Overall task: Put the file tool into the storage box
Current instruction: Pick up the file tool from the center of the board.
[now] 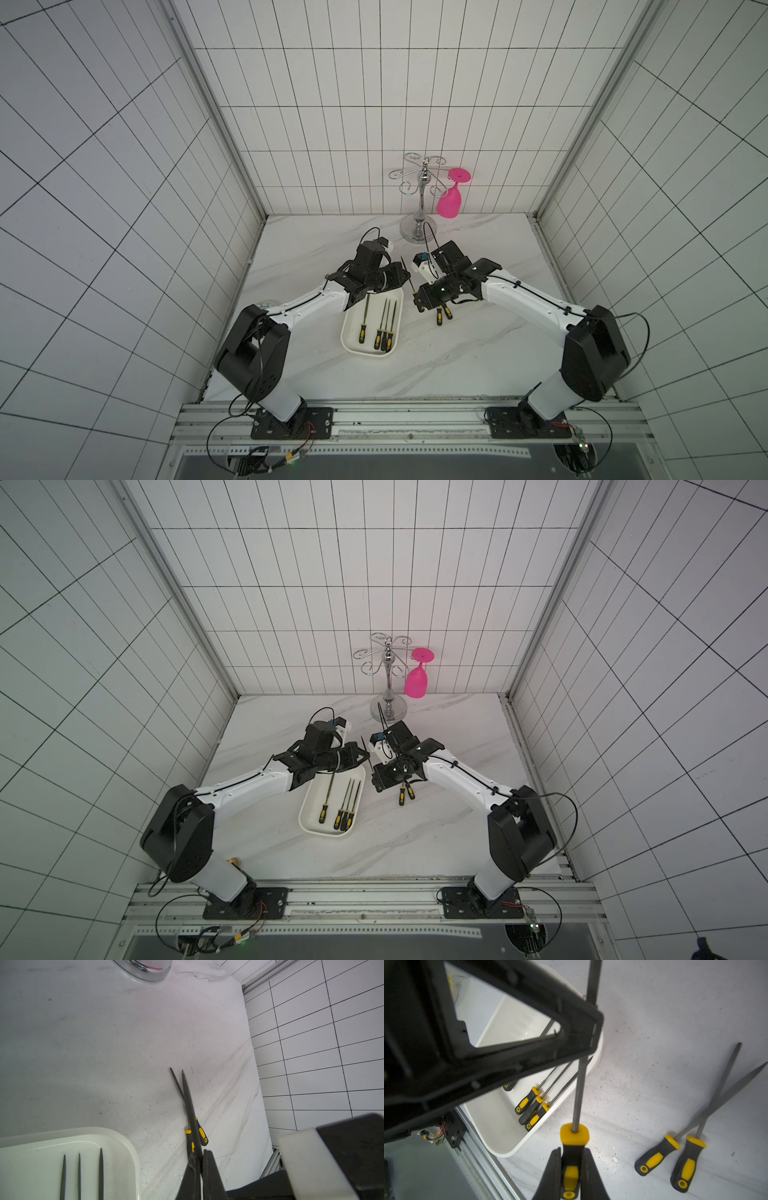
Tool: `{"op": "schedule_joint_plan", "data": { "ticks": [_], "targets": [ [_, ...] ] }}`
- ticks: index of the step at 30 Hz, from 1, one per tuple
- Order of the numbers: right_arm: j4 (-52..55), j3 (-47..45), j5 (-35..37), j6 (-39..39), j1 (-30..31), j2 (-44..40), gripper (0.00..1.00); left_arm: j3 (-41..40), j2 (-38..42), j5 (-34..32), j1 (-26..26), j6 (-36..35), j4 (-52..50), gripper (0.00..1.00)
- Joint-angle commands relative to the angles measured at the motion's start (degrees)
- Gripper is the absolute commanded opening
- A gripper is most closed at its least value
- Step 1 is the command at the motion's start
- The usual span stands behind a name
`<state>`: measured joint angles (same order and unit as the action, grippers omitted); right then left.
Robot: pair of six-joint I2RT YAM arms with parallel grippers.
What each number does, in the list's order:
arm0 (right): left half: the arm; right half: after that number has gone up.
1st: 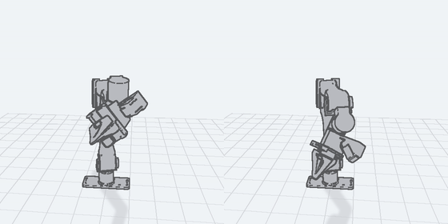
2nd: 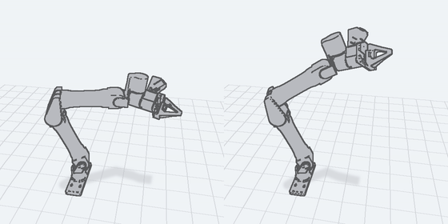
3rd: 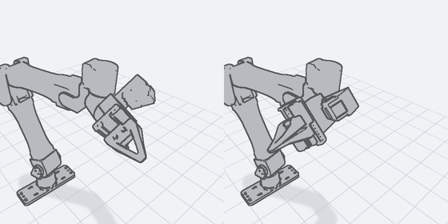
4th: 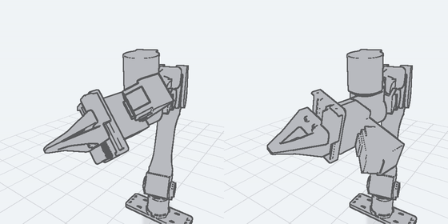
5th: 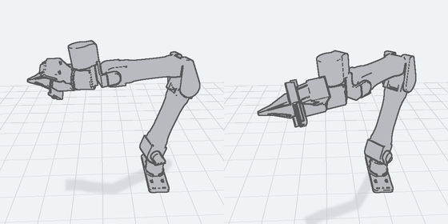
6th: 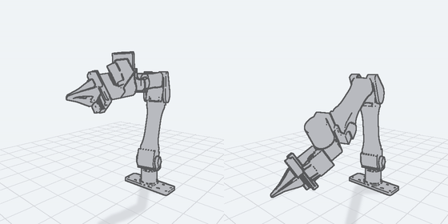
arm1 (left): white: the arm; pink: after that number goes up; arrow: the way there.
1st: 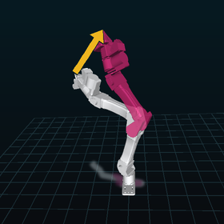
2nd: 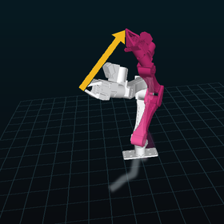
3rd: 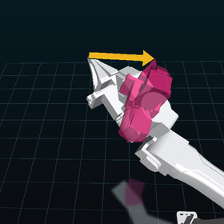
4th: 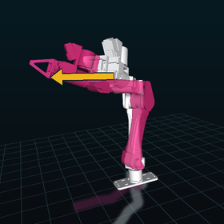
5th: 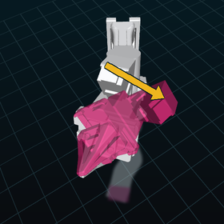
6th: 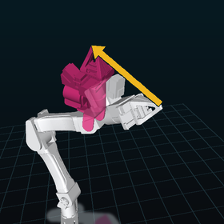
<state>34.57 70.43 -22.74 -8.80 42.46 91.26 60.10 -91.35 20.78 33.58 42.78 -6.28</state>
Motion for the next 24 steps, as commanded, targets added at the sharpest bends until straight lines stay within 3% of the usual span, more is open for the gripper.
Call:
{"op": "schedule_joint_plan", "data": {
  "ticks": [1,3,6,7,9,11,14,16,17,19,24],
  "targets": [
    [-1.78,-1.01,-2.12,1.06,0.79,-2.95,0.00,-0.62,-0.14,-0.21,0.08,-1.34,0.35,0.41],
    [-1.87,-1.01,-2.37,1.06,0.79,-3.26,0.00,-0.33,-0.75,-0.16,0.04,-1.22,0.30,0.51],
    [-1.96,-1.23,-2.26,1.06,0.79,-3.70,0.00,0.13,-1.49,-0.01,0.03,-1.06,0.64,0.51],
    [-1.96,-1.23,-2.22,1.06,0.79,-3.72,0.00,0.27,-1.63,0.05,0.08,-1.04,0.74,0.46],
    [-1.96,-1.33,-1.86,1.06,0.79,-3.77,0.00,0.46,-1.82,0.15,0.07,-1.08,0.75,0.19],
    [-1.96,-1.29,-1.80,1.06,0.79,-3.68,0.00,0.46,-1.82,0.06,0.07,-1.12,0.58,0.00],
    [-1.72,-1.02,-1.17,0.72,0.79,-2.90,0.00,0.12,-1.43,-0.26,-0.01,-1.37,0.18,0.00],
    [-1.39,-0.77,-0.37,0.32,0.79,-2.51,0.15,-0.31,-0.60,-0.67,-0.05,-1.67,-0.27,0.00],
    [-1.20,-0.68,0.85,-0.03,0.79,-2.37,0.29,-0.41,0.01,-0.72,-0.14,-2.10,-0.79,0.00],
    [-1.25,-0.82,3.14,-0.67,0.79,-2.46,0.37,-0.34,1.43,-0.94,-0.40,-3.46,-2.89,0.00],
    [-1.43,-1.00,5.90,-1.21,0.71,-2.33,0.39,1.75,6.58,-5.54,-0.85,-12.05,-16.55,0.00]
  ]
}}
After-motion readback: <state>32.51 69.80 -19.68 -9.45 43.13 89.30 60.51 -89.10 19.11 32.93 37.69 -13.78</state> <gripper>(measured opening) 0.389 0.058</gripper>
